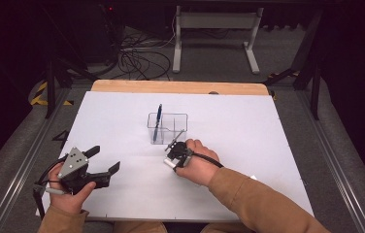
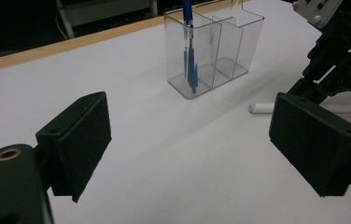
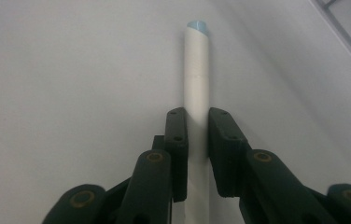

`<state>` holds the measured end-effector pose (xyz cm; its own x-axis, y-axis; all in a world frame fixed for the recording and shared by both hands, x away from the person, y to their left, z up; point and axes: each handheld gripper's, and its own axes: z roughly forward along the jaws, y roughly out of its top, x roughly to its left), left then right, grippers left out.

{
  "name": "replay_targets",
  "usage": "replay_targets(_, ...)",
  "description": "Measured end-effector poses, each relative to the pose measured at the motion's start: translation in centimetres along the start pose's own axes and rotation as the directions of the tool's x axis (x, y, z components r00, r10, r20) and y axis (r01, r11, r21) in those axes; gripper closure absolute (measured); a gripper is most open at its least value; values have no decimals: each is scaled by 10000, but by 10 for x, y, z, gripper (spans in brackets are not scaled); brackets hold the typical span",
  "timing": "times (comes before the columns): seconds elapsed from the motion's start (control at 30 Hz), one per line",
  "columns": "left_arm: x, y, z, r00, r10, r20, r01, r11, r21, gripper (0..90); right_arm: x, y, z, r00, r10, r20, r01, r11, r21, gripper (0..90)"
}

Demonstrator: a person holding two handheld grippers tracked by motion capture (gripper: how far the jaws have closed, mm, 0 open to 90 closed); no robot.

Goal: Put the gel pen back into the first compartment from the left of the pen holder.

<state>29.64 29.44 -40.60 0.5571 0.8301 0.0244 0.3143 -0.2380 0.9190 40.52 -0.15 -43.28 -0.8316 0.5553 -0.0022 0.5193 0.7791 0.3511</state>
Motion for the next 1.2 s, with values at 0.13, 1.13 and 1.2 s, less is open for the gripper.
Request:
replay_targets(0.13,0,0,0,10000,8,7,-8,10000,-11,138,0,0,0,10000,-48,1,48,10000,-38,792)
replay_targets(1.13,1,0,-1,10000,-12,-12,12,10000,-26,137,3,3,-45,9990,-174,-412,102,9854,-1699,792)
replay_targets(1.2,1,0,-1,10000,-12,-16,12,10000,-25,138,2,3,-50,9987,-203,-459,108,9800,-1985,792)
